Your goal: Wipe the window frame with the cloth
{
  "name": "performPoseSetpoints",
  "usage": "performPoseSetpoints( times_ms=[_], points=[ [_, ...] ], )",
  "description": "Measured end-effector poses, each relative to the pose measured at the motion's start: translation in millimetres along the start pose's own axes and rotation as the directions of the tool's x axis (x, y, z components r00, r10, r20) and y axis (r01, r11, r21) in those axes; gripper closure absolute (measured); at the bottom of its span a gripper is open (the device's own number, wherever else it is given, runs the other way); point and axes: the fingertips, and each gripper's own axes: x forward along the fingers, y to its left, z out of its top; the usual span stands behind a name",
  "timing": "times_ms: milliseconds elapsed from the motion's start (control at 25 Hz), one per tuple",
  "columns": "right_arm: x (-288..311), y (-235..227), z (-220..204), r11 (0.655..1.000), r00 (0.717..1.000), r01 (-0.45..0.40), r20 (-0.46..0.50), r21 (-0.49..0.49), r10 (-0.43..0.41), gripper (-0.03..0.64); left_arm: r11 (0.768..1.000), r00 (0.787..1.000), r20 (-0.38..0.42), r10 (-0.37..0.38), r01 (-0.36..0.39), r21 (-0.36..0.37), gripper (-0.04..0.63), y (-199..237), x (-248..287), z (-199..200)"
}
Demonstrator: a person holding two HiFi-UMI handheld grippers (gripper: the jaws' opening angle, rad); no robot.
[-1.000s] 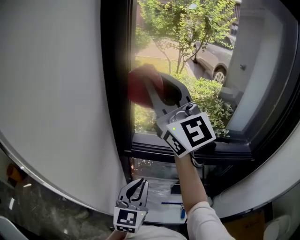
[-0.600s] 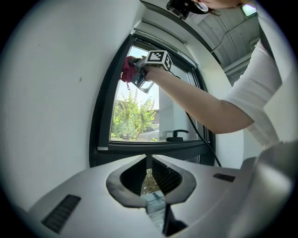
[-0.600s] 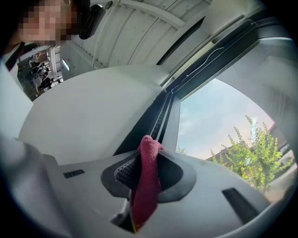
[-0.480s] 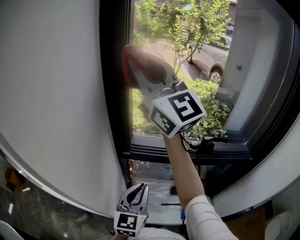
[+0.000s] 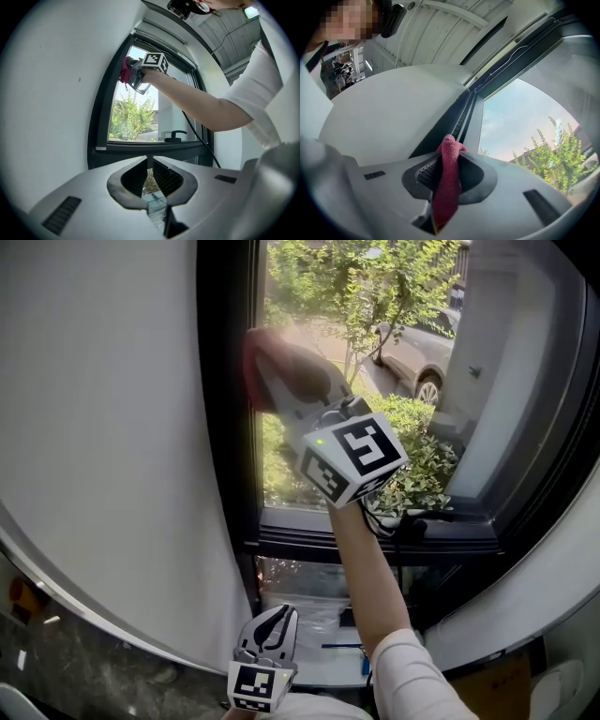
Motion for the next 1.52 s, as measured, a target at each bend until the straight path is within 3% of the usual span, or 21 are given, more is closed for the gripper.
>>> performPoseSetpoints(
  times_ms=[840,1520],
  points=[
    [-3,-1,-15,0.998,1.0,0.005,0.001,0.059,-0.005,0.541,1.0,1.0,-0.013,-0.018,0.018,-0.009,0.554,-1,-7,-5],
    [-9,5,-21,0.999,0.999,0.022,-0.038,0.031,-0.021,0.541,0.999,0.999,-0.017,-0.033,0.033,-0.012,0.554,0,-7,-8]
  ],
)
